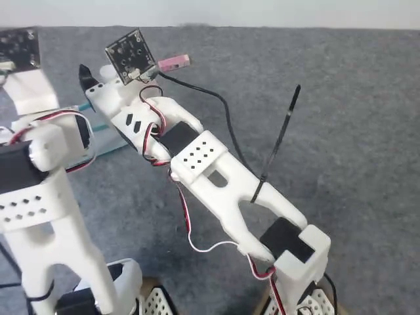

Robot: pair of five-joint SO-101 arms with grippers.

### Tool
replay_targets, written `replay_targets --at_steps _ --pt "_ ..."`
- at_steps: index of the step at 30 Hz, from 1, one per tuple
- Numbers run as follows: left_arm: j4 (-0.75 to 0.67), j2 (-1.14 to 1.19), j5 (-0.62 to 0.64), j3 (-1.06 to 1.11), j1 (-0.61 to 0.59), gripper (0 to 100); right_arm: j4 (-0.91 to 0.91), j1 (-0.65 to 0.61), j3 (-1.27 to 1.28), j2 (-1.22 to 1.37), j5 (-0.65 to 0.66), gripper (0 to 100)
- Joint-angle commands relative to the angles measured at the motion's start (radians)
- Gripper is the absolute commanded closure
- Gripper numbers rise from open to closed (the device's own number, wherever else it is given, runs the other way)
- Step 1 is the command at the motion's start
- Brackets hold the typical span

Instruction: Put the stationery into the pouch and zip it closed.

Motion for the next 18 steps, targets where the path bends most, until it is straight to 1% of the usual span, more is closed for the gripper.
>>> replay_targets --at_steps 1,5,7,9,11,15,17,18 --pt "0.023 -0.006 0.012 -0.070 0.008 99 0.047 0.022 0.000 -0.076 0.021 74.2" --pt "0.023 -0.006 0.012 -0.070 0.008 99 0.048 0.030 -0.008 -0.053 0.021 74.2" --pt "0.023 -0.006 0.012 -0.070 0.006 99 0.064 0.079 -0.061 -0.071 0.012 74.2" --pt "0.023 -0.006 0.012 -0.070 0.006 99 0.101 0.088 -0.095 -0.094 -0.012 74.2" --pt "0.023 -0.006 0.014 -0.070 0.006 99 0.133 0.070 -0.098 -0.099 -0.008 74.2" --pt "0.023 -0.006 0.023 -0.070 0.006 99 0.136 0.044 -0.106 -0.091 0.012 74.2" --pt "0.023 -0.006 0.023 -0.070 0.006 99 0.154 0.012 -0.121 -0.102 0.021 74.2" --pt "0.023 -0.006 0.023 -0.070 0.006 99 0.168 -0.001 -0.123 -0.104 0.051 74.2"
